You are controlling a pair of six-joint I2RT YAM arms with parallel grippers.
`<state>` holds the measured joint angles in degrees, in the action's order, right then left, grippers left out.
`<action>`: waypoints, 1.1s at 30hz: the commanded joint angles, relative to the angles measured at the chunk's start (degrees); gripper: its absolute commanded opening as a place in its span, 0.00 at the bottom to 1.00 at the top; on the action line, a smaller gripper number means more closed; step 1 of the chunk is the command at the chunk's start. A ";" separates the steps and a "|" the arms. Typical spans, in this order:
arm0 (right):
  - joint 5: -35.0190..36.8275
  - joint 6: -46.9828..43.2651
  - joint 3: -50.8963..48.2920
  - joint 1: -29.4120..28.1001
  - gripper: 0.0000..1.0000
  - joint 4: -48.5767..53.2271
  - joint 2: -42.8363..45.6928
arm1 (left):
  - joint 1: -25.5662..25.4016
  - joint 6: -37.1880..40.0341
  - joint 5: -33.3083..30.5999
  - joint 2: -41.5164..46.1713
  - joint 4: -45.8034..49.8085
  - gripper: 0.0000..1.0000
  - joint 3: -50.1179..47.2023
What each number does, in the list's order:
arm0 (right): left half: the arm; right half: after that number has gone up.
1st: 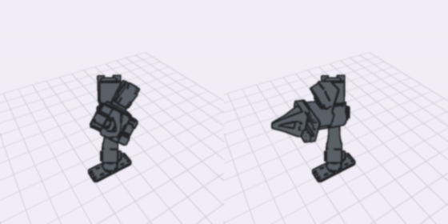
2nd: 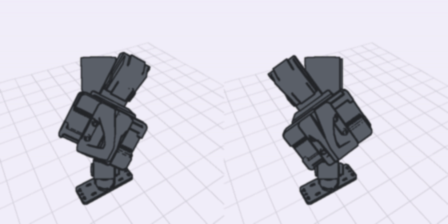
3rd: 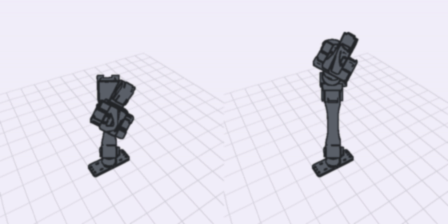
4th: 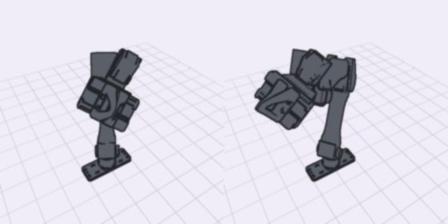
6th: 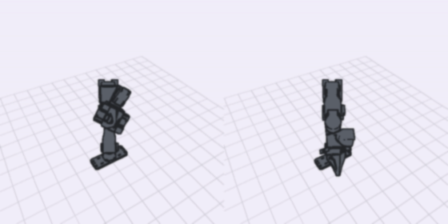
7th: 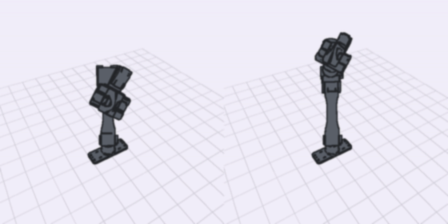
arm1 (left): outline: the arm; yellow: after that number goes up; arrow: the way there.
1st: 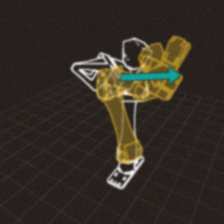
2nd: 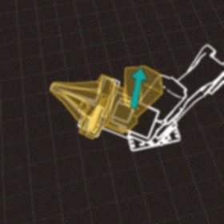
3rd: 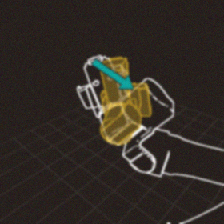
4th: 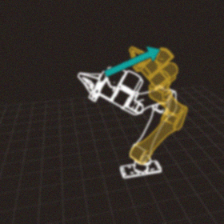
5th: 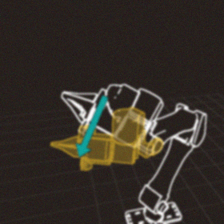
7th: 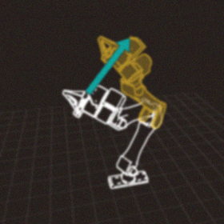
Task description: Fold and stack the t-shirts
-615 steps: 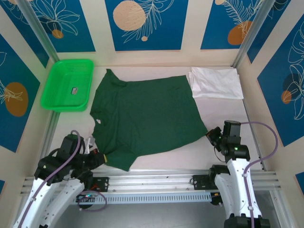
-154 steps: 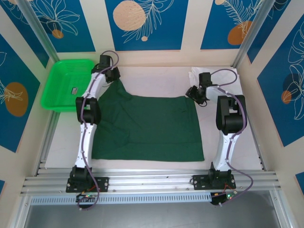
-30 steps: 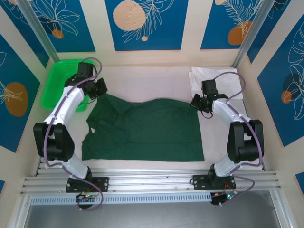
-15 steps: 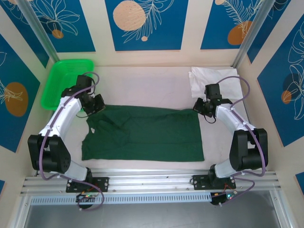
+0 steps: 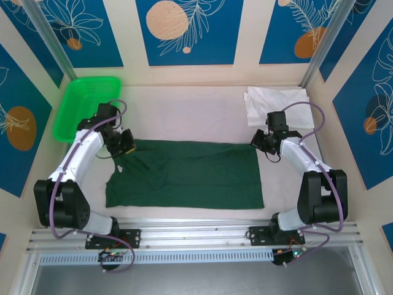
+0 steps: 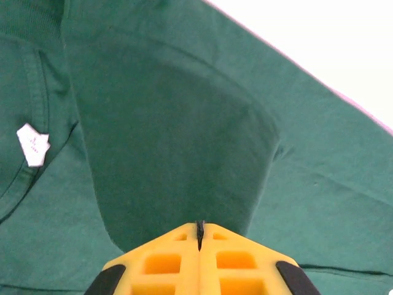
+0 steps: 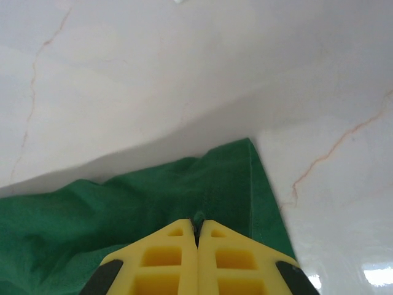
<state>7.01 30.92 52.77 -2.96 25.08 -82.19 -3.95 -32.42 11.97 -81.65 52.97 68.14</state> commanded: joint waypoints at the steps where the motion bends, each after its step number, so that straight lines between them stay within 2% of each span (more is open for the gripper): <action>1: -2.02 1.59 -2.93 0.23 0.00 -0.46 3.32 | 1.07 1.06 -2.23 3.30 -0.07 0.00 -3.09; 3: -2.08 3.36 -5.52 0.42 0.03 -1.02 5.76 | 1.27 1.19 -5.87 4.81 0.03 0.00 -4.62; 4: -1.83 4.31 -6.62 0.49 0.12 -1.00 6.96 | 1.37 1.19 -7.10 5.54 -0.11 0.00 -5.45; 5: -1.60 5.21 -8.03 0.88 0.22 -1.04 8.14 | 1.63 1.07 -9.29 6.54 -0.15 0.07 -6.26; 6: -1.22 6.59 -9.41 1.54 0.24 -0.94 9.65 | 1.90 0.71 -11.18 7.67 -0.06 0.15 -7.07; 8: -2.72 9.20 -12.83 3.80 0.36 -2.49 12.66 | 2.46 -0.32 -14.61 10.14 -0.32 0.19 -8.52; 9: -3.93 10.41 -14.35 5.62 0.42 -3.01 14.03 | 2.75 -1.02 -16.13 11.47 -0.40 0.32 -8.88; 10: -4.48 11.34 -15.21 7.07 0.47 -3.18 15.06 | 3.03 -1.47 -17.35 12.57 -0.41 0.35 -8.84; 12: -4.72 12.43 -16.19 9.26 0.51 -3.17 17.80 | 3.42 -1.86 -18.61 14.45 -0.54 0.35 -7.68; 14: -5.46 12.69 -16.08 9.75 0.52 -3.37 19.88 | 3.41 -1.23 -16.90 14.81 -1.53 0.40 -5.98; 16: -7.44 12.55 -15.38 9.05 0.52 -4.59 20.76 | 3.33 0.34 -12.32 12.64 -2.52 0.45 -3.66; 19: -9.94 10.96 -11.73 5.00 0.52 -4.66 17.55 | 2.62 2.66 -8.48 5.70 -2.65 0.49 0.22; 20: -9.97 9.69 -9.74 3.02 0.51 -3.96 15.00 | 2.15 3.48 -8.40 2.74 -2.17 0.49 1.78; 23: -7.89 6.30 -3.08 -2.46 0.41 0.72 6.48 | 0.18 4.56 -9.32 -5.20 -2.54 0.51 5.11; 26: -8.02 3.76 1.65 -5.12 0.33 2.13 -2.10 | -0.51 4.05 -10.17 -12.05 -4.66 0.55 7.40; 30: -5.14 2.21 7.29 -5.53 0.32 4.45 -10.05 | -0.64 4.74 -10.37 -19.72 -8.16 0.65 11.09; 33: -5.94 1.83 10.42 -4.69 0.32 5.46 -15.19 | -0.70 7.13 -11.95 -24.04 -8.88 0.67 13.83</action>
<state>0.93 34.89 59.92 -8.32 27.00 -94.26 -4.27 -28.08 1.32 -103.46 46.11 78.56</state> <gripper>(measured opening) 0.324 0.666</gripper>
